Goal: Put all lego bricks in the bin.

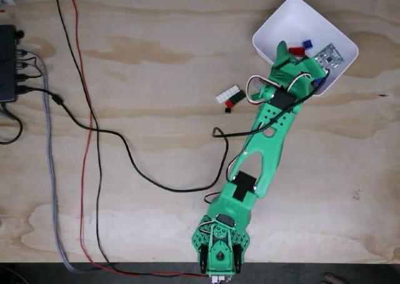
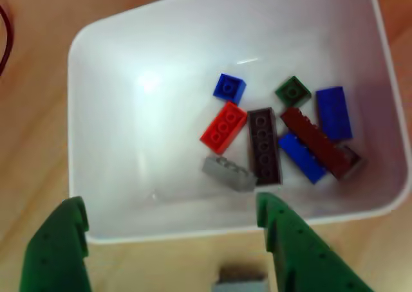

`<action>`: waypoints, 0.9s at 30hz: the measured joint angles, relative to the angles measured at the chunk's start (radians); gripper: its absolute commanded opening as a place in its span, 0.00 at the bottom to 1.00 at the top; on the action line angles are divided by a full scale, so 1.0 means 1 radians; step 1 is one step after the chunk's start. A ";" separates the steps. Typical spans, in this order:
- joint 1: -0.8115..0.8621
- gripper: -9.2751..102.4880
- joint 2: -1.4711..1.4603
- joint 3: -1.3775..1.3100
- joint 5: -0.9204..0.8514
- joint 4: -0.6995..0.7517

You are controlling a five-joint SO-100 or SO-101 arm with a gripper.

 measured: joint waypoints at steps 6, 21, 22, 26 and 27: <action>-0.175 0.34 0.466 0.442 -0.034 0.121; -0.325 0.34 -0.199 0.287 0.120 0.100; -0.324 0.34 -0.206 0.270 0.123 0.103; -0.316 0.15 -0.273 0.175 0.129 0.110; -0.310 0.09 -0.291 0.152 0.126 0.104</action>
